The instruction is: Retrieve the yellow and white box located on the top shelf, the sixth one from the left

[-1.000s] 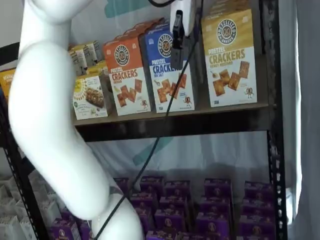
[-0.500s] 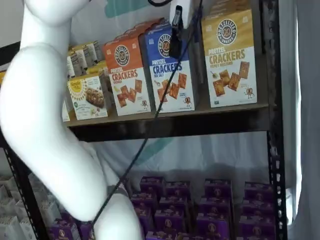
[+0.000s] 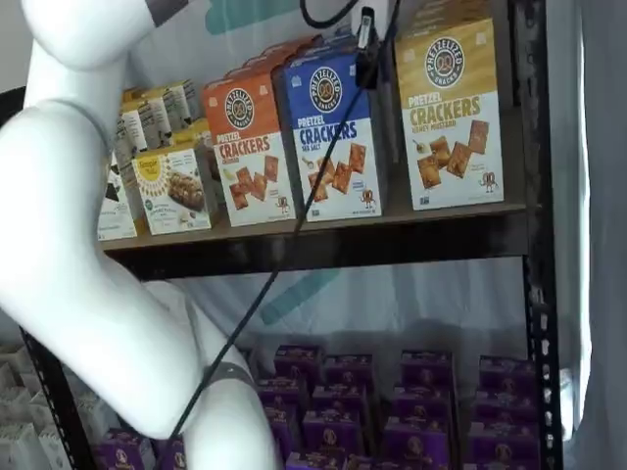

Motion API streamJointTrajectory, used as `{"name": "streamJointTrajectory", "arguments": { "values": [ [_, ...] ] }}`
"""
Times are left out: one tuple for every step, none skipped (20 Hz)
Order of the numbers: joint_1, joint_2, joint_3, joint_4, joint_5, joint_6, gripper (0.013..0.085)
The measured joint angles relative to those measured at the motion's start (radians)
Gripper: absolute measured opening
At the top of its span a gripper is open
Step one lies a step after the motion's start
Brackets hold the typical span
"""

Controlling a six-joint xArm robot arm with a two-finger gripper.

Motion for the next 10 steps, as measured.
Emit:
{"name": "streamJointTrajectory", "arguments": {
  "values": [
    [0.004,0.000,0.004,0.004,-0.022,-0.004,0.0850],
    [0.007,0.000,0.008,0.007,-0.040,-0.007,0.0850],
    [0.013,0.003,0.010,0.012,-0.063,-0.009,0.0850],
    [0.018,0.008,0.010,0.017,-0.080,-0.009,0.0850],
    [0.024,0.015,0.007,0.021,-0.096,-0.009,0.0850],
    [0.030,0.022,0.004,0.022,-0.109,-0.008,0.0850],
    [0.036,0.027,0.001,0.021,-0.120,-0.007,0.0850],
    [0.046,0.035,-0.002,0.019,-0.137,-0.007,0.0850],
    [0.054,0.041,-0.005,0.014,-0.150,-0.007,0.0850],
    [0.066,0.050,-0.012,-0.002,-0.163,-0.007,0.0850]
  ]
}}
